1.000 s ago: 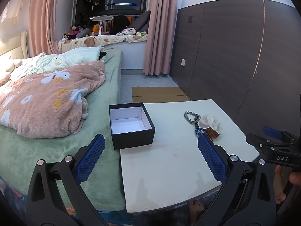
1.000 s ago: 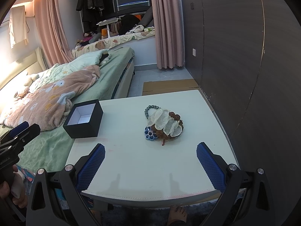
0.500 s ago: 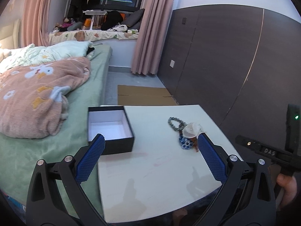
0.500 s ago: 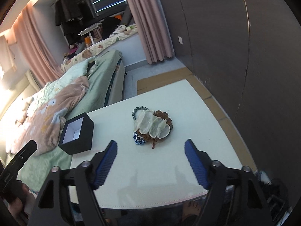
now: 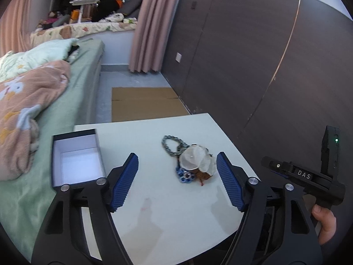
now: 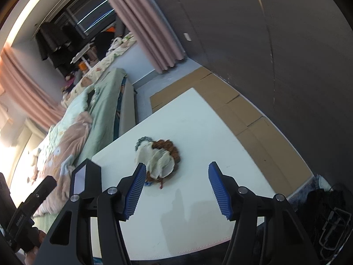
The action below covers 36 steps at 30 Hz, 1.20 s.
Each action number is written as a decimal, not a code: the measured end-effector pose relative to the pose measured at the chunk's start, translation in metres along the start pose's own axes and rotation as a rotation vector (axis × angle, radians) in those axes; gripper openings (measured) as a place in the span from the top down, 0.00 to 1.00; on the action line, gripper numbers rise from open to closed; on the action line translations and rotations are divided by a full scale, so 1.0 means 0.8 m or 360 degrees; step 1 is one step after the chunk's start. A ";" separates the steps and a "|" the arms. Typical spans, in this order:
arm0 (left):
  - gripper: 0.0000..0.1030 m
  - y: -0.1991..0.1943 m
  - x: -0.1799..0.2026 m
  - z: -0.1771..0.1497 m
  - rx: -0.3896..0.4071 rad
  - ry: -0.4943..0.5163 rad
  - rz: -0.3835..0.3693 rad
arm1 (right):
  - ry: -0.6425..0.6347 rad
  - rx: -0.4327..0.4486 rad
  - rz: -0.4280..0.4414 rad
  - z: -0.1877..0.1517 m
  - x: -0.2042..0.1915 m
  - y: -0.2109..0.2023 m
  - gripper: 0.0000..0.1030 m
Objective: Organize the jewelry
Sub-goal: 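Move the left tool to the jewelry pile and grasp the white fabric flower, then lift the white flower with the left tool while the right tool grasps the brown bead bracelet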
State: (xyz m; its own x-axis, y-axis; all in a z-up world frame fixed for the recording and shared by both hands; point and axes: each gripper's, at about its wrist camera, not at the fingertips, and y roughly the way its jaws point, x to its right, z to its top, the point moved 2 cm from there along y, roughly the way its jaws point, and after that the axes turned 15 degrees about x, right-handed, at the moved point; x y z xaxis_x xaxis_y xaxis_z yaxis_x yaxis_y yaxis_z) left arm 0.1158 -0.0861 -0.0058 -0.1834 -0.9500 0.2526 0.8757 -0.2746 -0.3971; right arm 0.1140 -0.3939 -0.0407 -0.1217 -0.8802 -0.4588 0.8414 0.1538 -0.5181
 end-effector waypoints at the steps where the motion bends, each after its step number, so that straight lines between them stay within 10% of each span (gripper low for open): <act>1: 0.30 0.011 0.006 0.001 -0.0022 0.0005 -0.0013 | 0.0016 -0.0003 -0.0018 0.001 0.005 0.002 0.43; 15: 0.37 0.114 0.078 -0.030 -0.0208 0.0178 -0.0127 | 0.0099 -0.0018 -0.0148 0.012 0.051 0.018 0.18; 28: 0.94 0.175 0.076 -0.067 -0.0390 0.0146 -0.0149 | 0.0237 -0.0083 -0.0162 0.015 0.070 0.048 0.18; 36: 0.99 0.167 0.062 -0.059 -0.0372 0.0125 -0.0155 | 0.0242 -0.0120 -0.0117 0.007 0.051 0.067 0.21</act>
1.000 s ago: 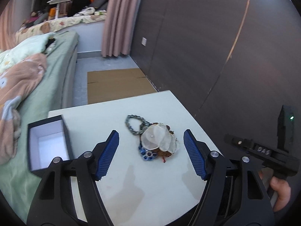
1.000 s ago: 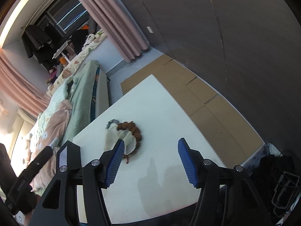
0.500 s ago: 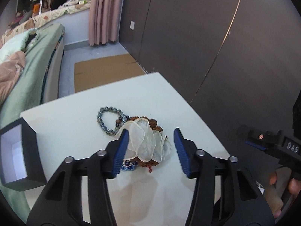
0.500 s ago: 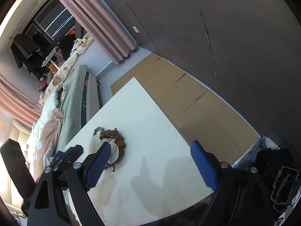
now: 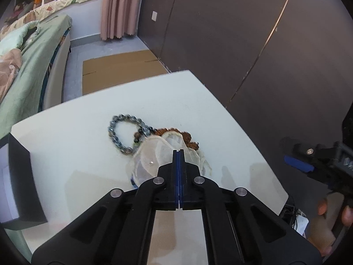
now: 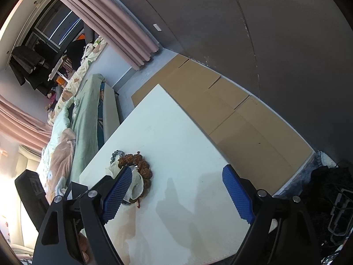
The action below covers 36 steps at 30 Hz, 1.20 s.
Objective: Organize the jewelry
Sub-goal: 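Lift the white flower with the left tool while the right tool grasps the brown bead bracelet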
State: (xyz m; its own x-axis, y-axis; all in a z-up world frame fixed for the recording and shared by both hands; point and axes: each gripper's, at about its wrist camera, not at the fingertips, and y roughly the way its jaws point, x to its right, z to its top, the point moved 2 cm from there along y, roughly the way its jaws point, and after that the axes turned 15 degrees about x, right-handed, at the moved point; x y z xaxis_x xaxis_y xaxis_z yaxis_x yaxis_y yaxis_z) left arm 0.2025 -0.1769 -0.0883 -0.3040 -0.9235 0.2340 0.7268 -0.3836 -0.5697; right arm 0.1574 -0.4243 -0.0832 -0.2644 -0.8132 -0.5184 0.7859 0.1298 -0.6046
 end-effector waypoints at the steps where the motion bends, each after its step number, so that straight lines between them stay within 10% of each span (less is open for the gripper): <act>1: 0.99 -0.005 -0.001 0.005 0.0021 -0.0001 -0.0005 | -0.0001 -0.0004 0.0013 0.000 -0.001 0.001 0.22; 13: 0.98 -0.041 -0.020 0.033 0.0120 -0.0040 -0.0051 | 0.0015 -0.0055 0.0127 -0.015 -0.035 0.015 0.22; 15: 0.73 -0.027 -0.018 0.026 0.0016 -0.0033 -0.0044 | 0.0042 -0.0054 0.0134 -0.014 -0.032 0.014 0.22; 16: 0.40 -0.025 -0.016 0.024 0.0017 -0.0032 -0.0042 | 0.0052 -0.0048 0.0130 -0.013 -0.029 0.013 0.22; 17: 0.29 -0.026 -0.015 0.022 0.0041 -0.0027 -0.0044 | 0.0058 -0.0043 0.0124 -0.011 -0.025 0.011 0.22; 28: 0.29 0.013 0.002 0.001 0.0003 0.0096 0.0082 | 0.0138 -0.0042 0.0056 -0.002 0.004 0.012 0.22; 33: 0.90 0.024 -0.003 -0.007 -0.0039 0.0107 0.0136 | 0.0132 -0.0054 0.0058 -0.004 0.006 0.014 0.22; 36: 0.95 0.010 -0.010 0.003 0.0016 0.0080 0.0125 | 0.0122 -0.0081 0.0093 -0.008 -0.001 0.019 0.23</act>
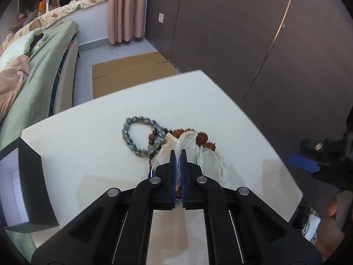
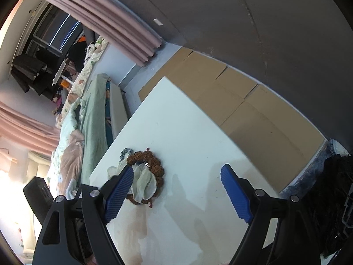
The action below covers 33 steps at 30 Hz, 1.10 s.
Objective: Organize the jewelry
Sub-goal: 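Lift the white flower with the left tool while the right tool grasps the brown bead bracelet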
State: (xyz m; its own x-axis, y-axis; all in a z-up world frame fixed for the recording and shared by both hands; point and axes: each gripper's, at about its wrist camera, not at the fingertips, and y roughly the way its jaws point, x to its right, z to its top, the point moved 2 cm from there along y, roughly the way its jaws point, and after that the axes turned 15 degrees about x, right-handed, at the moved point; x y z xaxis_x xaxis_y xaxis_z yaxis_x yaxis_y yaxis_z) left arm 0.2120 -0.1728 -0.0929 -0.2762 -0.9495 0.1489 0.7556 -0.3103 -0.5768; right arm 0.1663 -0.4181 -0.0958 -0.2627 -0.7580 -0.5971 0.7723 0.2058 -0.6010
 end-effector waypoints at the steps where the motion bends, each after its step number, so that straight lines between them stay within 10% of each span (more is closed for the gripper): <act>1: 0.95 -0.004 -0.001 0.003 0.0017 0.0002 0.0000 | -0.0008 -0.0006 0.0006 -0.002 -0.003 0.002 0.24; 19: 0.96 -0.082 -0.068 0.040 0.0203 -0.0155 -0.0019 | -0.0053 -0.0236 0.0031 -0.044 -0.046 0.065 0.59; 33: 0.96 -0.142 -0.124 0.053 0.0325 -0.0261 0.0047 | -0.0159 -0.0211 -0.0194 -0.062 -0.066 0.103 0.60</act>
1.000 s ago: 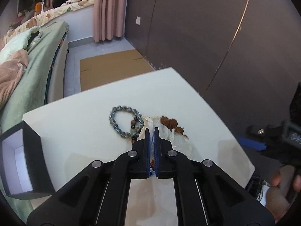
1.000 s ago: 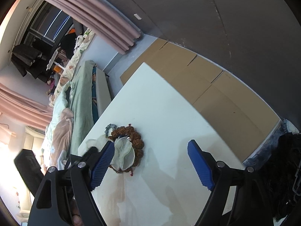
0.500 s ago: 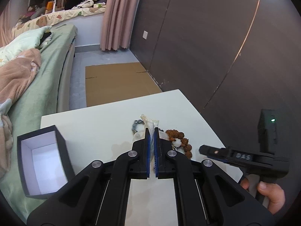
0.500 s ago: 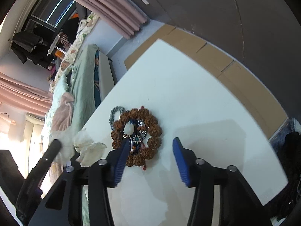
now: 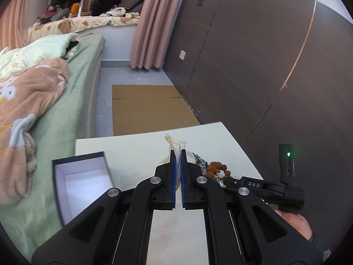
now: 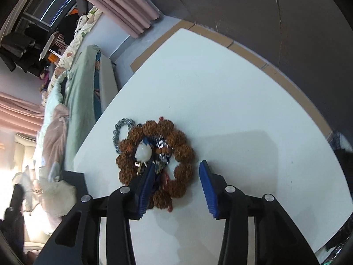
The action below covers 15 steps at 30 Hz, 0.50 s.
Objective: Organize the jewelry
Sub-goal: 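Lift the white flower with the left tool while the right tool grasps the brown bead bracelet, then carry both items into the black box and open both tools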
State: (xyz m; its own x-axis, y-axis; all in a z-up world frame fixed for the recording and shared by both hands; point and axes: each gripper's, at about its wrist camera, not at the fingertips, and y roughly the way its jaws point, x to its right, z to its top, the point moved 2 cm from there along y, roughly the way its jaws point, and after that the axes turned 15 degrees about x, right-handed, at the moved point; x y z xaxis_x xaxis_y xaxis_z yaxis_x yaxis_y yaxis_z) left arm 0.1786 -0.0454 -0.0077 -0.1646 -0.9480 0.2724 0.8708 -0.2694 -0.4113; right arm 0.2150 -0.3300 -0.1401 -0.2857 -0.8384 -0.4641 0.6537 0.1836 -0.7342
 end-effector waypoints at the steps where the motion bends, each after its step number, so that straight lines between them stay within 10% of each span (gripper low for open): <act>1: 0.96 -0.005 -0.006 0.002 0.0010 -0.0013 0.0010 | -0.0045 0.0010 -0.0039 0.000 -0.005 0.002 0.64; 5: 0.95 -0.025 -0.029 0.009 0.0046 -0.0053 0.0049 | -0.0138 -0.0002 -0.0117 0.004 -0.008 0.006 0.82; 15: 0.96 -0.055 -0.085 0.016 0.0094 -0.0152 0.0151 | -0.0327 0.0189 0.0210 0.025 -0.065 -0.053 0.83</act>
State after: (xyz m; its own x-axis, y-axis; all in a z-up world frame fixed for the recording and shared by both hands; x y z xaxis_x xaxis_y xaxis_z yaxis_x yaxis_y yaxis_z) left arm 0.1573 0.0332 0.0030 -0.0378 -0.9475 0.3175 0.9067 -0.1661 -0.3878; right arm 0.2157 -0.3045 -0.0752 -0.0522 -0.8999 -0.4331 0.7567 0.2473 -0.6051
